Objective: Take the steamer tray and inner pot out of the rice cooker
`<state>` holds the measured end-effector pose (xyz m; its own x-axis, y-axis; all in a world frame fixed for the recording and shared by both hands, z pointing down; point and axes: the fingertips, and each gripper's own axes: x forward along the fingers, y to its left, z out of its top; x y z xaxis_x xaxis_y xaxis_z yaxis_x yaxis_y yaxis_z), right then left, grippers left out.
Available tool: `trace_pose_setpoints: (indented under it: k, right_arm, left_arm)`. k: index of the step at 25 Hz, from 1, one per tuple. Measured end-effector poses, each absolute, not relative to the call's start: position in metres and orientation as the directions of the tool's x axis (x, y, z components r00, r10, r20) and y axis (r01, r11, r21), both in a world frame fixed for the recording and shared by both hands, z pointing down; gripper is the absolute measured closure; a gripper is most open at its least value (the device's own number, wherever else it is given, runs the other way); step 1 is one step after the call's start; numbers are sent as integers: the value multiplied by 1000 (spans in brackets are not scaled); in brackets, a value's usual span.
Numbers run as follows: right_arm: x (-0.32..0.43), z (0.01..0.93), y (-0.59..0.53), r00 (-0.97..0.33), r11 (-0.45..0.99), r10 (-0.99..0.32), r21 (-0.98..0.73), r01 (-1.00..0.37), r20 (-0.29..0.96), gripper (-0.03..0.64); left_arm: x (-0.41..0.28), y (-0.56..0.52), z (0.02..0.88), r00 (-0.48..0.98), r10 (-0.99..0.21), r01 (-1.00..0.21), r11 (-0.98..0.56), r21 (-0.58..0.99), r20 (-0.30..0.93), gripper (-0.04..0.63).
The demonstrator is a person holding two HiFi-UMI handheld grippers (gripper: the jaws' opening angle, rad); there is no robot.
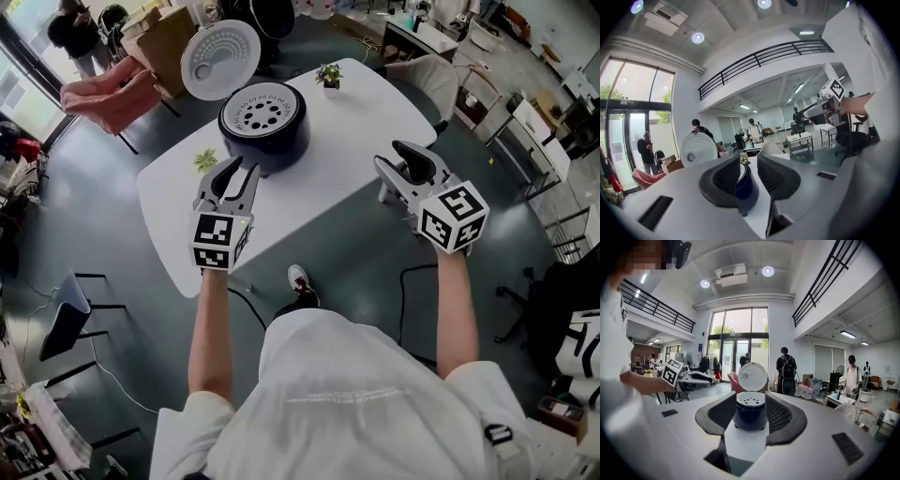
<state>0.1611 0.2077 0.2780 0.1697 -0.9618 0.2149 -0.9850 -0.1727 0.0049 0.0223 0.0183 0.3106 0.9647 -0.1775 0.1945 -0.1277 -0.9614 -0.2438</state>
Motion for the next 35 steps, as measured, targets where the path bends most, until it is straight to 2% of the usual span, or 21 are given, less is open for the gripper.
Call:
trace_pose_setpoints:
  k: [9,24,35]
  right_arm:
    - [210,283,114,154,-163,-952,-12,-987,264,423]
    - [237,333,-24,40,-46,-908,-4,-999,418,423]
    - [261,384,-88,-69,36,-858,-74,-997,509,423]
  left_arm:
    - [63,-74,319,965,-189,-158,-972,-173,182,456]
    - [81,-179,364,935,-241,-205,-966,-159,259,456]
    - [80,-212,403,887,-298,-274,-955,-117,354,457]
